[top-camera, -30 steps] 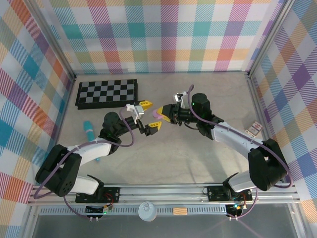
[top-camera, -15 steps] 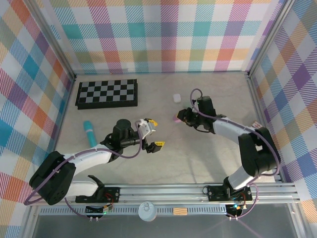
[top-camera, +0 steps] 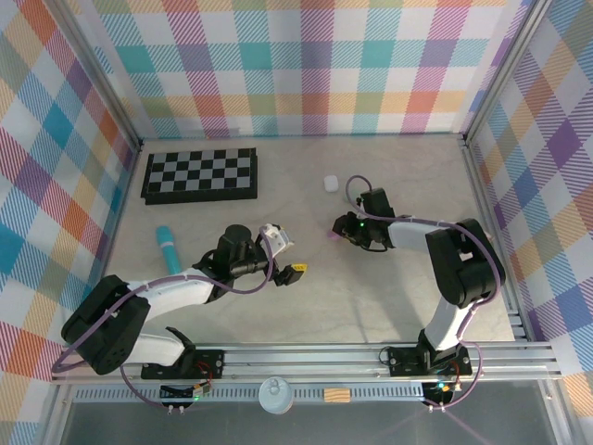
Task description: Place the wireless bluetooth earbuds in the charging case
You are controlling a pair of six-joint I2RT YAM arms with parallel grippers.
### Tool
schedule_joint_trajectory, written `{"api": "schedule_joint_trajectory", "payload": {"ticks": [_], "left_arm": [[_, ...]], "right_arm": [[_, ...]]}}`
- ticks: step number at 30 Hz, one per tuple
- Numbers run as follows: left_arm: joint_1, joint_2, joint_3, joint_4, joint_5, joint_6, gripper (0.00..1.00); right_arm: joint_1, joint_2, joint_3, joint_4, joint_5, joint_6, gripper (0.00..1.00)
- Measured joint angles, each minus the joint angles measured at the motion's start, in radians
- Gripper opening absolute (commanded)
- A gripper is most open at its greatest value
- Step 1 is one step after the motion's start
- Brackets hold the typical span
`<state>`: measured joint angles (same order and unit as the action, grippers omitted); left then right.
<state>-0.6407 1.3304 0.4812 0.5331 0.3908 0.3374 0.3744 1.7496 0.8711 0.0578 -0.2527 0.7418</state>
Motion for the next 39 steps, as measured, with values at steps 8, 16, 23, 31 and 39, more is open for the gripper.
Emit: {"api": "schedule_joint_trajectory", "payload": {"ticks": [8, 16, 23, 31, 39], "left_arm": [[0.087, -0.115, -0.021, 0.016, -0.287, -0.056, 1.00], [0.250, -0.191, -0.048, 0.001, -0.560, -0.055, 1.00], [0.384, -0.048, -0.154, 0.098, -0.616, -0.123, 1.00], [0.491, 0.202, -0.147, 0.320, -0.575, -0.203, 1.00], [0.566, 0.253, -0.070, 0.301, -0.500, -0.271, 1.00]], "right_arm": [[-0.037, -0.137, 0.007, -0.168, 0.199, -0.103, 0.82], [-0.094, -0.422, -0.015, -0.154, 0.490, -0.354, 0.99], [-0.174, -0.485, -0.309, 0.151, 0.608, -0.598, 0.99], [-0.279, -0.335, -0.459, 0.516, 0.494, -0.721, 0.99], [-0.353, -0.235, -0.460, 0.657, 0.357, -0.723, 0.99]]}}
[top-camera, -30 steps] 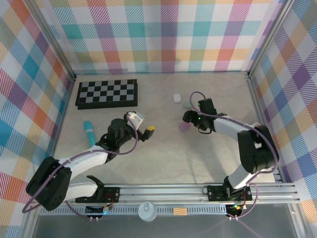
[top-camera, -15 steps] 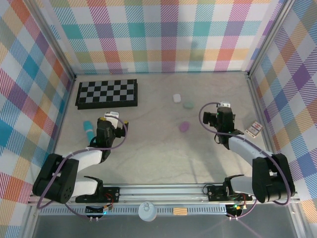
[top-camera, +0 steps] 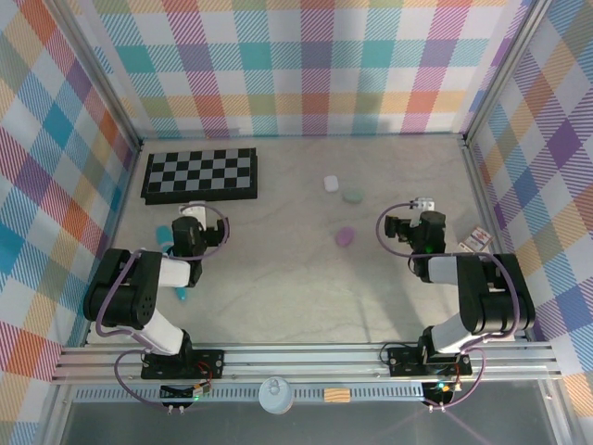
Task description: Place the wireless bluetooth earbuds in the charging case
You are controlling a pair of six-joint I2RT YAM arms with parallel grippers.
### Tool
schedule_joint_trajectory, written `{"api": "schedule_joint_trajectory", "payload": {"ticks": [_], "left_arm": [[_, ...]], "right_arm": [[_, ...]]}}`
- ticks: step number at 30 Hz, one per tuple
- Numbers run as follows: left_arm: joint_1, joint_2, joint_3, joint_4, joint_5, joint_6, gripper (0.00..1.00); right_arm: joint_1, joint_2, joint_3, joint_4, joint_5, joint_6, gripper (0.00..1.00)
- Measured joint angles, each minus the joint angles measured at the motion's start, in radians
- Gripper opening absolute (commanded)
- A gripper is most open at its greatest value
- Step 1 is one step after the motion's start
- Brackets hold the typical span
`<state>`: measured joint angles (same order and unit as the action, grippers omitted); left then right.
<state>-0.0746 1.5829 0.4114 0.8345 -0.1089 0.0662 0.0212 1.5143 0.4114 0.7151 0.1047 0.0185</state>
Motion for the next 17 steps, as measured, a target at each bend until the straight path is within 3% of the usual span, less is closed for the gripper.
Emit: {"api": "schedule_joint_trajectory", "payload": {"ticks": [17], "left_arm": [[0.001, 0.000, 0.003, 0.003, 0.023, -0.019, 1.00]], "right_arm": [[-0.015, 0.006, 0.000, 0.048, -0.065, 0.003, 0.99]]}}
